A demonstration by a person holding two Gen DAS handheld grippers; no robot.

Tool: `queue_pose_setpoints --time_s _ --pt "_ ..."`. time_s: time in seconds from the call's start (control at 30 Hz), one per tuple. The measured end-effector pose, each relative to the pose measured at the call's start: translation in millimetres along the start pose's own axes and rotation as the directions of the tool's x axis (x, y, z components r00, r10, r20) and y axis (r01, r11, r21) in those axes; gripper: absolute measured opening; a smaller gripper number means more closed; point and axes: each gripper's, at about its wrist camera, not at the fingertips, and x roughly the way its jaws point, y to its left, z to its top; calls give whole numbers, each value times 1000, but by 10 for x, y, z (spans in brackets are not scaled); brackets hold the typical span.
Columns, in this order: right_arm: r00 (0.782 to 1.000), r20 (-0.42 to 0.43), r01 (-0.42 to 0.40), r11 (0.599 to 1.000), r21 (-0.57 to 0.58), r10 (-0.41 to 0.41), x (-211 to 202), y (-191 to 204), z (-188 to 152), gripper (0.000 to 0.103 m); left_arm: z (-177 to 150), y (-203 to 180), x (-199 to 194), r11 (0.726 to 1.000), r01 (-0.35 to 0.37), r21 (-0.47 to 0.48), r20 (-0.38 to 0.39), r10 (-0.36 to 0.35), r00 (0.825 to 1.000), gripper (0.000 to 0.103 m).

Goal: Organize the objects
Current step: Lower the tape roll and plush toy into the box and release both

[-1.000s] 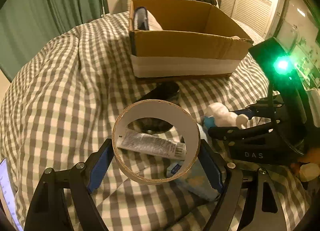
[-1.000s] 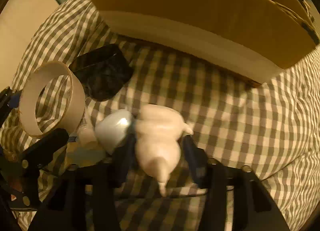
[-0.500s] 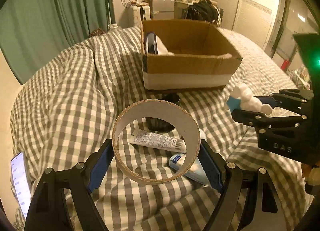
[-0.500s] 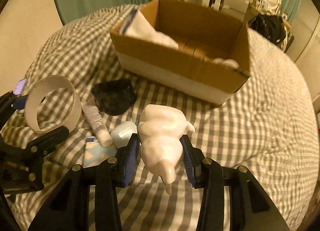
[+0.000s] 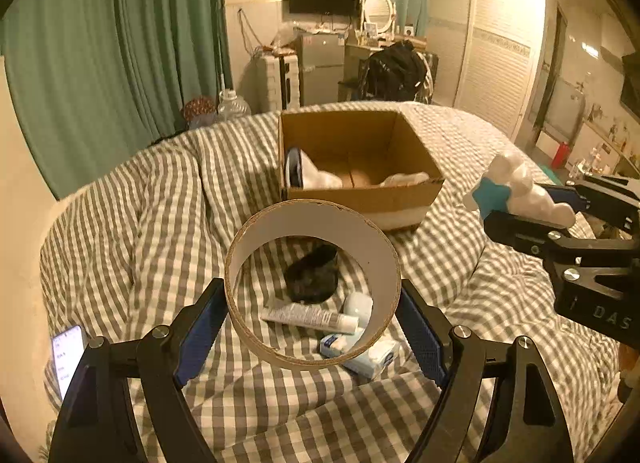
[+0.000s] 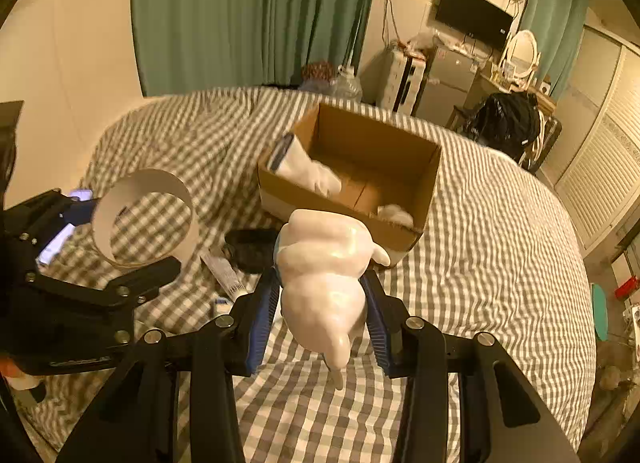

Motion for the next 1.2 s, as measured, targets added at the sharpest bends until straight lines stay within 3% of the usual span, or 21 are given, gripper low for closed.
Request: queue_pose_setpoints --time_s 0.27,0.47,0.77,1.2 --pt "997 74 6 1000 13 -7 -296 -122 223 42 326 -43 -66 1000 6 22 61 -8 998 85" --pt "996 88 7 1000 30 -10 -229 -283 367 42 659 -35 101 1000 -12 22 100 10 995 85" --pt "995 92 13 995 100 -22 205 -581 698 42 1129 75 656 1000 -23 -12 120 25 992 85" --pt "997 48 54 983 177 -63 1088 -1074 1115 42 1474 -17 1566 997 17 79 100 -25 995 85"
